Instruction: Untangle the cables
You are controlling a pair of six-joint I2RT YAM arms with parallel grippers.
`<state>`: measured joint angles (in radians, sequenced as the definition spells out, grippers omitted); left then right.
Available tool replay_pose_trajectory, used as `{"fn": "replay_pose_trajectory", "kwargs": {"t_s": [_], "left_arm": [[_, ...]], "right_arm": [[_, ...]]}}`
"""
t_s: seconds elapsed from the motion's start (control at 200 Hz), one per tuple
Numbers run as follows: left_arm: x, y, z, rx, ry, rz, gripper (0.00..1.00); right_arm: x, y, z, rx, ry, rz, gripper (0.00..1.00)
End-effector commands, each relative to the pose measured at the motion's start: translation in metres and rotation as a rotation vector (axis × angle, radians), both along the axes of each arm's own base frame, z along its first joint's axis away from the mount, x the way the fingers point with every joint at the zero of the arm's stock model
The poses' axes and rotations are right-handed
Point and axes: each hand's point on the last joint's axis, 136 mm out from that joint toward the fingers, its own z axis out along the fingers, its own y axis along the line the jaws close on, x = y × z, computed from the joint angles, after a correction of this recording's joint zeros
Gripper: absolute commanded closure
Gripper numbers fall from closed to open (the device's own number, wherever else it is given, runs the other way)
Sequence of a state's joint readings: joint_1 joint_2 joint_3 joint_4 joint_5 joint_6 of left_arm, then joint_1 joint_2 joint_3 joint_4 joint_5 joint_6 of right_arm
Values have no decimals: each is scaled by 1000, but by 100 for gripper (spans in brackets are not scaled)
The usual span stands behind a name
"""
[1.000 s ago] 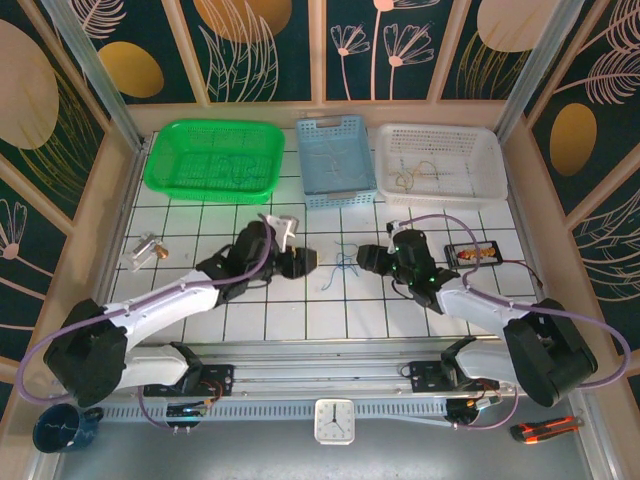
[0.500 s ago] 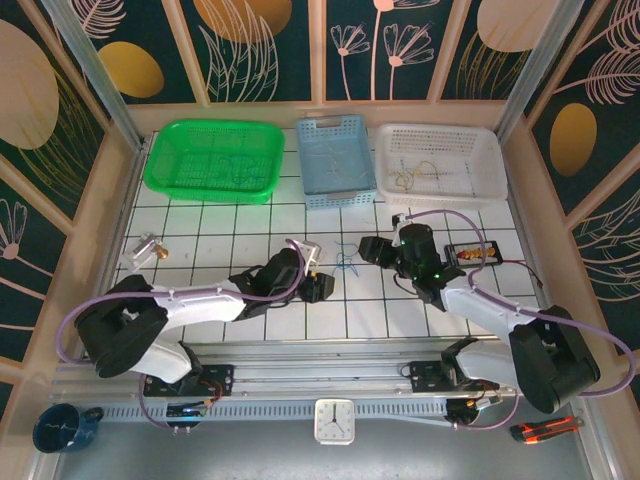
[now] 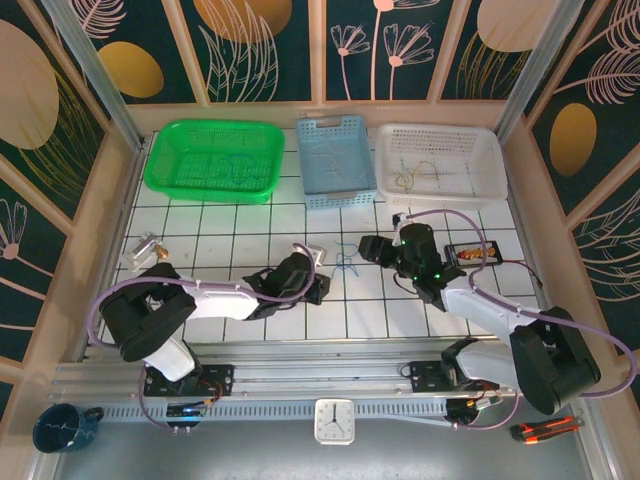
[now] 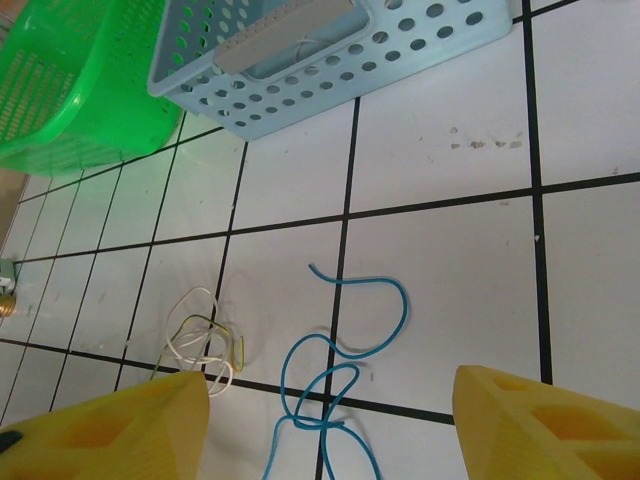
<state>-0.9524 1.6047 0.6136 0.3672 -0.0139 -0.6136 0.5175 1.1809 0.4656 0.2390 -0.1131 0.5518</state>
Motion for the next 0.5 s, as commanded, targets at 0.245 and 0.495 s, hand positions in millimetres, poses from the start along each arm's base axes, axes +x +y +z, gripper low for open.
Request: {"fn": "replay_pose_trajectory", "kwargs": {"t_s": [0.245,0.495], "left_arm": [[1,-7,25,-52,-45,-18,100],[-7,3,17,-53,-23,-11,100]], "right_arm": [[31,5,-38,-142,108,-17,38],[41,18,-63,-245,188,-25,42]]}}
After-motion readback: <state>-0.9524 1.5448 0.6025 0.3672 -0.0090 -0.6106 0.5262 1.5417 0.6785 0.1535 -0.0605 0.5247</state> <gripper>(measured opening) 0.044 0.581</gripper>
